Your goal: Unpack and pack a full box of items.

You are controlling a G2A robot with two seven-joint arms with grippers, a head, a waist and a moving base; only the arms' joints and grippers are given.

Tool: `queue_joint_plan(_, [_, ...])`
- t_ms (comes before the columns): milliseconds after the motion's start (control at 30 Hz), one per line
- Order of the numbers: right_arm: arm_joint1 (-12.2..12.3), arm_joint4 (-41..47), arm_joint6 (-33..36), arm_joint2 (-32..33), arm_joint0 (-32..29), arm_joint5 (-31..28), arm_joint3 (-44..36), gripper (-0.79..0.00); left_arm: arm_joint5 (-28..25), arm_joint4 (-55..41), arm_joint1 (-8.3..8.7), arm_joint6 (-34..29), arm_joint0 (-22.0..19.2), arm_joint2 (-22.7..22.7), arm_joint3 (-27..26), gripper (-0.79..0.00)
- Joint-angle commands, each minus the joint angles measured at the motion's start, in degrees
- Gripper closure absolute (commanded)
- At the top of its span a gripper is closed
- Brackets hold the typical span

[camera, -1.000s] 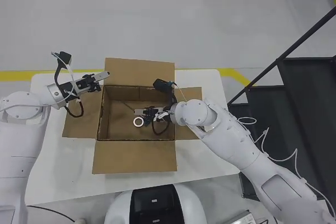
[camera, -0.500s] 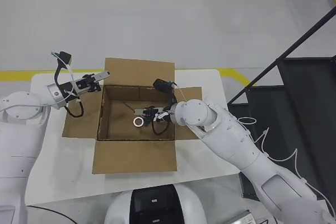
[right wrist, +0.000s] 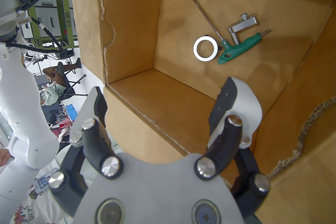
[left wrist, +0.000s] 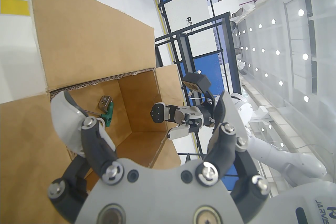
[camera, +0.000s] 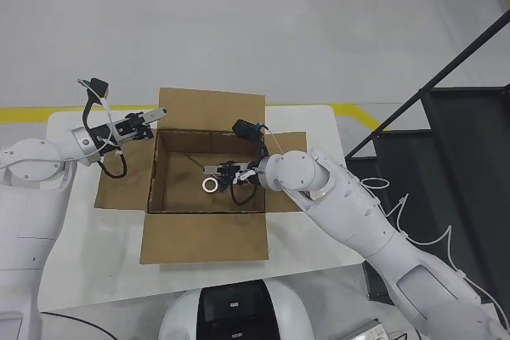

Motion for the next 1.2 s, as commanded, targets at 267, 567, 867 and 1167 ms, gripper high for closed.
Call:
queue_joint_plan(267, [-1.85,-3.66,-0.62,-5.38,3.91,-0.75,4.69,-0.785,0.00,0.00,0.00,0.00,0.00,0.00,0.00,-0.785])
queue_joint_plan(567, [-9.10,-5.49,-1.41,-17.64,14.12,1.43,17.77,-0.785,0.00,0.00,0.00,0.00,0.00,0.00,0.00,-0.785])
queue_joint_plan(867, [-15.69,1.57,-8.57,-19.34,18.32,7.51,32.33,-0.566,0.00,0.00,0.00,0.00,0.00,0.00,0.00,-0.785])
queue_joint_plan(1167, [-19.83,3.69,-12.51,-19.89,20.14,8.50,41.86,-0.385,0.00,0.00,0.00,0.00,0.00,0.00,0.00,-0.785])
